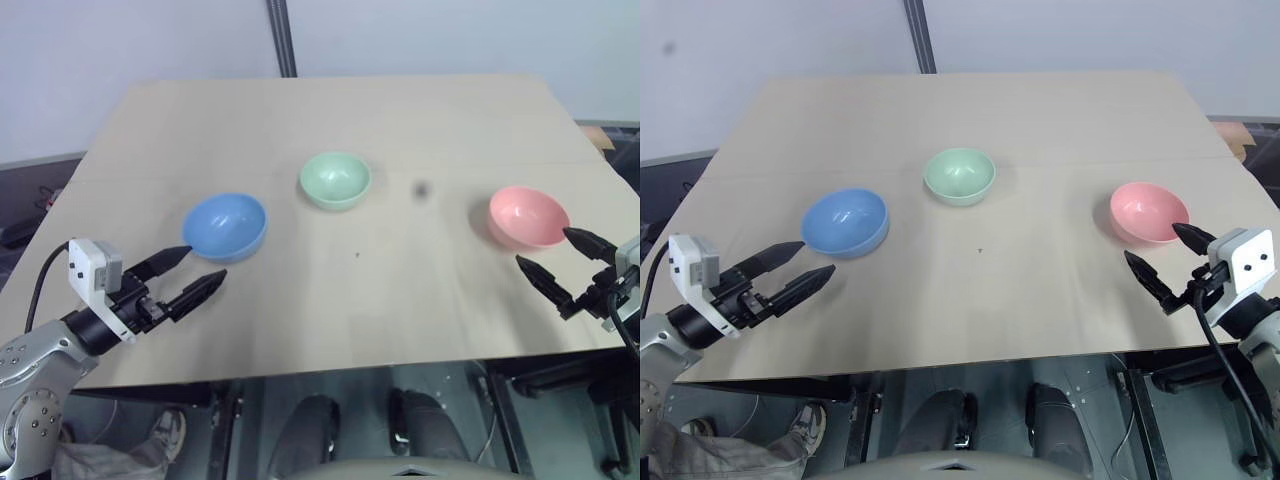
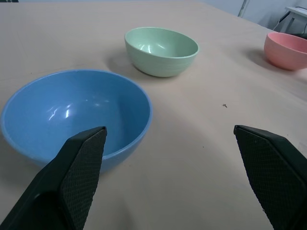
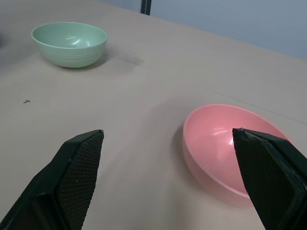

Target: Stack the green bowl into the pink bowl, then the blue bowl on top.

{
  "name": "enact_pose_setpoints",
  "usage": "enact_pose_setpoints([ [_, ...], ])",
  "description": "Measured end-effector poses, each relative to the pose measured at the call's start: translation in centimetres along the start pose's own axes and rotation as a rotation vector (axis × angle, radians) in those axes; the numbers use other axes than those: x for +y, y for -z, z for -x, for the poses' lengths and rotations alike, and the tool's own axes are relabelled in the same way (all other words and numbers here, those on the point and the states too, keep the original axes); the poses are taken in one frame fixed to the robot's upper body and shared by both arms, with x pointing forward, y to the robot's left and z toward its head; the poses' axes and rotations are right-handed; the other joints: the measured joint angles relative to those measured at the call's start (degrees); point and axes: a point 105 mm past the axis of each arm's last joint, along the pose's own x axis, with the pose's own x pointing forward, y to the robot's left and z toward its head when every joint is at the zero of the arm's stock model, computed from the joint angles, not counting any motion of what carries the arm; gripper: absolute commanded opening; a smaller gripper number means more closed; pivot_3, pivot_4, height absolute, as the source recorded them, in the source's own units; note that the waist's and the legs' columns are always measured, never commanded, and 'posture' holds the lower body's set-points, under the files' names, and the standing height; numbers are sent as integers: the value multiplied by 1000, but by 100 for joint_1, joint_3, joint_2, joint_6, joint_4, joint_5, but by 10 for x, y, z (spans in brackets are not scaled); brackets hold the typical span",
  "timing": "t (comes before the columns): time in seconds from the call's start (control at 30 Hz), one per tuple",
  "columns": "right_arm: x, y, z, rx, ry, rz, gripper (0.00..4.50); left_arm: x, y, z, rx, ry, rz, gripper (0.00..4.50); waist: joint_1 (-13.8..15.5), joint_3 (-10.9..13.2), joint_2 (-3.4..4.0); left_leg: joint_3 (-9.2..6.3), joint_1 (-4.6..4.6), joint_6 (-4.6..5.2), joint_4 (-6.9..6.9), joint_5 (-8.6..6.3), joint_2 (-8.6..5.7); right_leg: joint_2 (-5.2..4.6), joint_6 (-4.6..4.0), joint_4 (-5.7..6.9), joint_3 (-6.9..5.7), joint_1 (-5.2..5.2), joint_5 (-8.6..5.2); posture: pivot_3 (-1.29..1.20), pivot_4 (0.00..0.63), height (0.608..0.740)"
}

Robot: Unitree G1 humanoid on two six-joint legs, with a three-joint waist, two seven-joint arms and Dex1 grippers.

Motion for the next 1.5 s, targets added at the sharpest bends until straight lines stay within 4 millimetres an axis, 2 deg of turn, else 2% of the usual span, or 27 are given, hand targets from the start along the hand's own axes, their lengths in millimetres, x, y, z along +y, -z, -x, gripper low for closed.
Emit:
enact_pose_setpoints([
  [0.07, 0, 0, 0, 0, 3, 0, 4500, 0, 0, -1, -2, 4, -3, 4488, 0, 0, 0, 0, 0, 0, 0, 0, 0, 0, 0, 0, 0, 0, 0, 0, 150, 740],
  [0.2, 6, 2, -6, -2, -11, -13, 4500, -10, -1, -17, -37, 84, -8, 4488, 4, 0, 0, 0, 1, 0, 1, 0, 0, 2, 0, 2, 0, 1, 0, 0, 150, 740],
  [0.53, 10, 2, -20, 1, -26, 21, 4500, -19, 3, -24, -47, 165, -10, 4488, -2, 3, -2, 6, 0, 0, 1, 0, -1, 8, 0, 1, 3, -1, 0, 0, 150, 740],
  [0.73, 6, 4, -57, 72, -45, 109, 4500, -58, -12, -42, -112, 437, -67, 4488, -7, 5, -1, 9, 2, 1, 3, 1, -3, 15, -2, 6, 3, -3, 2, 0, 150, 740],
  [0.87, -14, 21, -90, 231, 30, 211, 4500, -72, -25, -54, -153, 552, -105, 4488, -8, 5, -1, 12, -14, 0, 3, 2, -7, 24, -19, 7, 7, -20, 12, 0, 150, 740],
  [0.93, -17, 28, -96, 273, 29, 204, 4005, -75, -26, -57, -156, 571, -110, 4500, -6, 5, -1, 11, -19, 1, 1, 1, -8, 24, -24, 6, 9, -22, 15, 0, 150, 740],
  [1.0, -29, 41, -103, 343, 49, 185, 3233, -78, -28, -59, -160, 580, -115, 4500, -6, 5, -2, 13, -32, 4, 2, -1, -12, 21, -25, 1, 12, -29, 16, 0, 150, 740],
  [1.1, -41, 52, -103, 399, 70, 163, 1772, -80, -31, -60, -167, 578, -125, 4500, 1, 6, -2, 13, -38, 10, 2, -4, -16, 16, -24, -5, 12, -30, 17, 0, 150, 740],
  [1.2, -44, 57, -101, 424, 65, 159, 278, -81, -32, -61, -169, 570, -125, 4500, -4, 6, -2, 13, -40, 12, 2, -5, -17, 16, -23, -8, 12, -31, 17, 0, 150, 740],
  [1.23, -44, 57, -101, 423, 64, 160, 62, -81, -31, -61, -167, 566, -121, 4500, -5, 6, -2, 13, -39, 12, 2, -5, -16, 16, -23, -8, 11, -31, 17, 0, 150, 740],
  [1.3, -44, 55, -100, 425, 58, 163, 62, -82, -29, -61, -163, 553, -109, 4500, -7, 6, -2, 12, -38, 12, 3, -5, -16, 17, -23, -6, 12, -31, 17, 0, 150, 740],
  [1.4, -28, 39, -101, 387, -21, 183, 62, -80, -30, -64, -169, 499, -95, 4500, -7, 10, 5, 11, -31, 12, 4, -4, -14, 19, -20, 5, 11, -31, 16, 0, 150, 740],
  [1.5, 33, 13, -99, 300, -282, 240, 62, -68, -27, -72, -151, 386, -106, 4500, -12, 11, 5, 3, -24, 12, 4, -5, -1, 33, 13, 11, 7, -27, 18, 0, 150, 740],
])
